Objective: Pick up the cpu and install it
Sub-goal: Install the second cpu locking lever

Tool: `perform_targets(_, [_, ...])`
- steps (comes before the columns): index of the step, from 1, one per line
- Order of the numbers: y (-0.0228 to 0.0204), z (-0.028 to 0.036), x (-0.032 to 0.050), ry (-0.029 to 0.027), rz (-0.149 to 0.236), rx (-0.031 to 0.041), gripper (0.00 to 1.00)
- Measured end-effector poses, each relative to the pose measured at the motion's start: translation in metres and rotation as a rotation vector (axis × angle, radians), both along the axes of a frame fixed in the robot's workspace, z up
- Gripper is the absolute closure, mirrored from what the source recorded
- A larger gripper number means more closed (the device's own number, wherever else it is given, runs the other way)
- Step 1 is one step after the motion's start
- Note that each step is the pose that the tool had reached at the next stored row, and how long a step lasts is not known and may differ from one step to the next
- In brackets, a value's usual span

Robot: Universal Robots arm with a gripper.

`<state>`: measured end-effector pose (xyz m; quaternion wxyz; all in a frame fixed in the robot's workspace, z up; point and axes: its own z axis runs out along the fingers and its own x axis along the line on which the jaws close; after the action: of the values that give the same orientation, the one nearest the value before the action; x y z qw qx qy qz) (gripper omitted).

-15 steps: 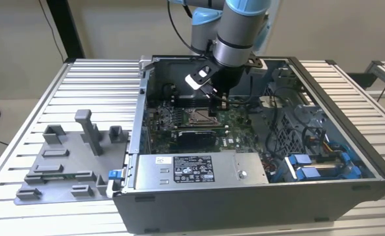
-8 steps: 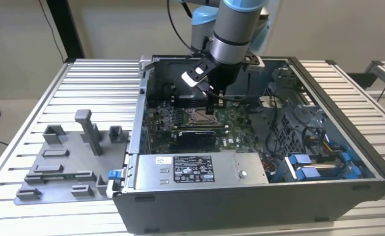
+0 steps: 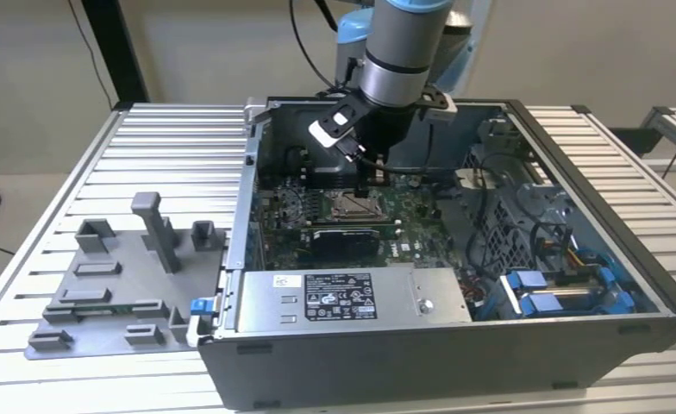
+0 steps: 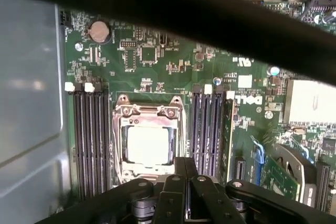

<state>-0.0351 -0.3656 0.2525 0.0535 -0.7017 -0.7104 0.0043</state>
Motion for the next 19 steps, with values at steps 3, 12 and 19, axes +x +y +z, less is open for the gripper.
perform_targets(3, [0.0006, 0.0002, -0.0059, -0.0004, 0.000, -0.0001, 1.00])
perform_targets(12, [0.0007, 0.0004, -0.0199, -0.0123, 0.000, -0.0029, 1.00])
perform_targets(19, [0.0007, -0.0041, -0.0243, -0.0352, 0.000, -0.0100, 1.00])
